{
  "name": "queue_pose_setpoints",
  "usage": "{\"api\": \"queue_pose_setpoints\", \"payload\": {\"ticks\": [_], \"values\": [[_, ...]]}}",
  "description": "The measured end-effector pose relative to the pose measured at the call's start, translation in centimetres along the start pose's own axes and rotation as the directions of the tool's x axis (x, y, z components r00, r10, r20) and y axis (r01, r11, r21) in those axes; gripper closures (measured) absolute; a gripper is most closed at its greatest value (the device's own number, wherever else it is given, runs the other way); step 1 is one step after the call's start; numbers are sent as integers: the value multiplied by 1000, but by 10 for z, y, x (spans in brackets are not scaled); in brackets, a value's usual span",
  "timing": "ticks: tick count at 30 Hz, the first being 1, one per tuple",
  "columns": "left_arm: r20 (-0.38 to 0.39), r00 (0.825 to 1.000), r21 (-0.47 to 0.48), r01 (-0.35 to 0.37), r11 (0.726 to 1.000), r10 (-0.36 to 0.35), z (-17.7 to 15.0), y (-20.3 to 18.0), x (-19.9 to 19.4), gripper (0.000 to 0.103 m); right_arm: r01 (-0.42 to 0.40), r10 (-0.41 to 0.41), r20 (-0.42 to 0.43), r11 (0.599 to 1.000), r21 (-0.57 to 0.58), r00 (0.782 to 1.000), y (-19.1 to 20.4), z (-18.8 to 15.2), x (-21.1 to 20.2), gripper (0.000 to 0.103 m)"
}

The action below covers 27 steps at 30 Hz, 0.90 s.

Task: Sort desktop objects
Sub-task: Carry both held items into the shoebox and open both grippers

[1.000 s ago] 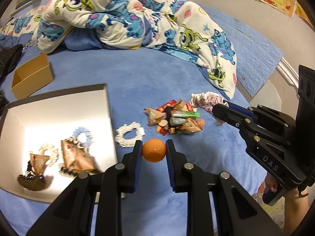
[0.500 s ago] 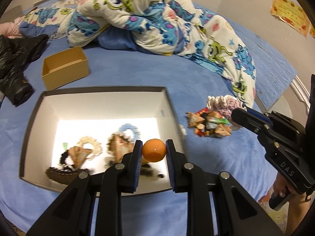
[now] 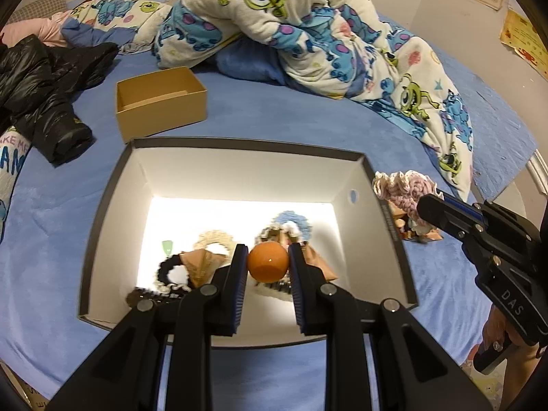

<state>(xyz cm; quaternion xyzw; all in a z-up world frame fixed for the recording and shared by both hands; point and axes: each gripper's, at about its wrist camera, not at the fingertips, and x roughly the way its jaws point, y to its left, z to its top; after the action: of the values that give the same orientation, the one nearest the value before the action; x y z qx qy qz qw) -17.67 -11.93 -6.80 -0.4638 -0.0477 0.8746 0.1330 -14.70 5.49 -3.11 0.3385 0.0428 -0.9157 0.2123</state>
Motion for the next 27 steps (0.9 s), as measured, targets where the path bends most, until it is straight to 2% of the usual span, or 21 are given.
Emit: {"api": "queue_pose_setpoints", "payload": {"ticks": [6, 14, 27], "values": [[-12, 1000, -10, -21, 1000, 21, -2, 23, 9, 79, -19, 19, -27, 1000, -5, 999, 22, 1, 27, 94], [-39, 999, -18, -33, 999, 32, -5, 44, 28, 79, -26, 27, -72, 1000, 15, 997, 31, -7, 58, 94], [-74, 996, -31, -59, 998, 56, -7, 59, 48, 79, -19, 20, -132, 1000, 6, 991, 39, -16, 89, 92]]}}
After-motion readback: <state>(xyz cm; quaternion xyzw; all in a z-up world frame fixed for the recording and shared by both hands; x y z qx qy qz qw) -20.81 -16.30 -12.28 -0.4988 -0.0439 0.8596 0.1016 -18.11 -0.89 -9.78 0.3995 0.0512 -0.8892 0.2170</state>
